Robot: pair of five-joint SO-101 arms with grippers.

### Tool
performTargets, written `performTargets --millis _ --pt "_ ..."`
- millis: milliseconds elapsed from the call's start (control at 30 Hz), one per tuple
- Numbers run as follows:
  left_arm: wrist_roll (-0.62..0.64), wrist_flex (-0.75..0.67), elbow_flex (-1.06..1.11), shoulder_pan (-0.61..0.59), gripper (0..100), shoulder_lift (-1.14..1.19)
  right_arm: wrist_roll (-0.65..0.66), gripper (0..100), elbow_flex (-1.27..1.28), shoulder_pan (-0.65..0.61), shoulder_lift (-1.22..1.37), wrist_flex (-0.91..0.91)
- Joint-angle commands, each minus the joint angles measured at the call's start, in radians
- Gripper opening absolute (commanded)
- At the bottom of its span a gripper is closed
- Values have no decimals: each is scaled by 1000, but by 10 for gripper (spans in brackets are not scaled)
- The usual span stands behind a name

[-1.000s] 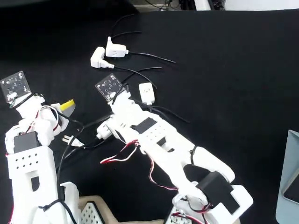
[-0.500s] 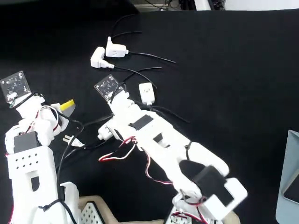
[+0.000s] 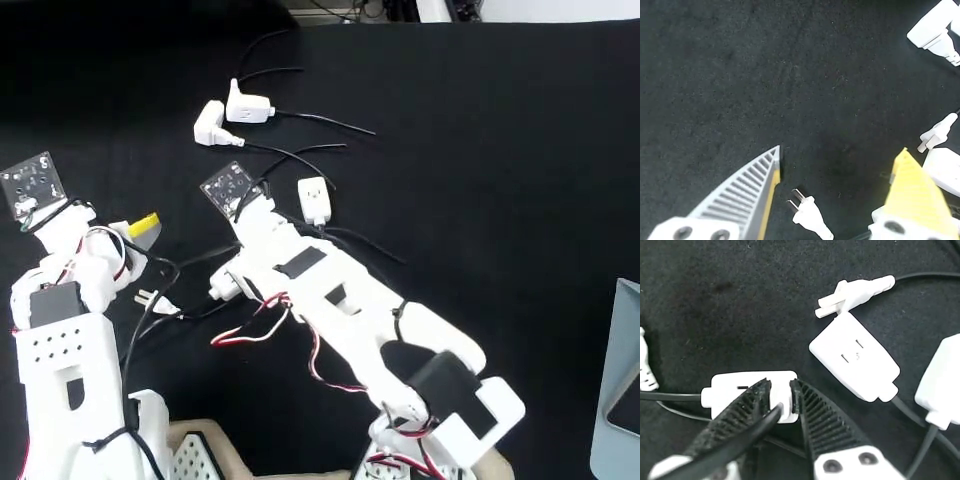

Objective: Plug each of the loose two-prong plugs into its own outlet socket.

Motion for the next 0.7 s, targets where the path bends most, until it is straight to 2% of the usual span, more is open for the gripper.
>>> performTargets --millis 0,167,300,500,667 --pt "6 -14 -8 -10 346 -20 6 11 -25 48 -142 -9" --pt "6 -14 -7 -8 346 -20 6 11 -21 97 -315 -11" --pt "6 -18 -10 -12 346 -20 5 11 -30 97 -321 -86" --pt "6 -15 -31 -71 346 -21 5 12 -97 100 -139 -339" --pt "6 -14 -30 -87 346 -21 5 12 -321 117 107 -368"
